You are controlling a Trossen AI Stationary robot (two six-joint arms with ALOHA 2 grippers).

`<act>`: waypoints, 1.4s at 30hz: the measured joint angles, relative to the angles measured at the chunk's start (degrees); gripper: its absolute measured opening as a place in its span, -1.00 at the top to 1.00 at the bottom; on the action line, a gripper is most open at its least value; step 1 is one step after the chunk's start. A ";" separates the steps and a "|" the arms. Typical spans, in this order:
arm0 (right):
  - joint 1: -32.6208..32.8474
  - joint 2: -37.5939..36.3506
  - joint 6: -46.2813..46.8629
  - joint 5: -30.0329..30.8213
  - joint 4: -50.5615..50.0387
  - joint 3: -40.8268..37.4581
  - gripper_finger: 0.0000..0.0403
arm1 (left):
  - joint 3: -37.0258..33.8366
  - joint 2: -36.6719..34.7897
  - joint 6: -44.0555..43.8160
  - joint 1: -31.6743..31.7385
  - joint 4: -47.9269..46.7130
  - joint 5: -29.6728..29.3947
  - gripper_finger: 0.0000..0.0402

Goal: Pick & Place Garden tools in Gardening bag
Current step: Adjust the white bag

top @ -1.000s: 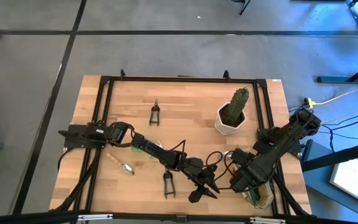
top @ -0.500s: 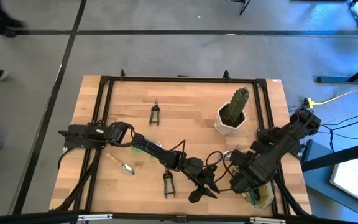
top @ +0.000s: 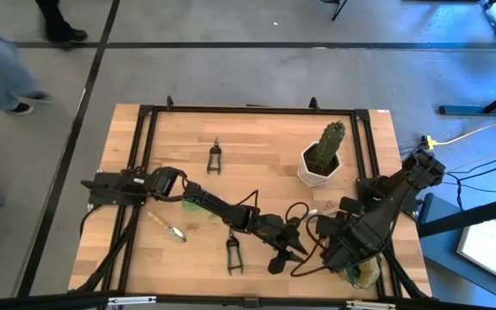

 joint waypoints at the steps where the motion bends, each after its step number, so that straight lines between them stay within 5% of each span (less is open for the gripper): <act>1: 0.14 0.00 -1.16 1.01 0.04 0.96 0.17 | 0.00 0.00 0.21 0.20 -0.09 -0.66 0.41; 5: 1.61 0.00 -3.40 7.62 0.03 5.57 0.17 | 0.00 0.00 1.02 1.02 -0.62 -2.99 0.41; 13: 13.53 -0.02 -3.73 32.99 0.44 14.85 0.17 | -0.04 1.50 1.20 2.57 2.00 -6.40 0.41; 19: 20.75 -0.04 0.56 43.39 1.07 15.24 0.17 | -0.04 1.55 3.44 3.50 4.05 -6.90 0.41; 30: 25.78 -0.07 3.83 52.73 4.99 11.16 0.17 | 3.65 2.38 7.78 3.39 5.55 -13.03 0.41; 37: 26.18 0.00 8.27 53.39 4.57 9.61 0.17 | 13.92 8.16 9.17 2.91 -4.09 -16.25 0.41; 42: 26.73 0.00 8.23 53.19 4.59 9.59 0.17 | 14.27 9.49 8.11 2.79 -4.51 -17.81 0.41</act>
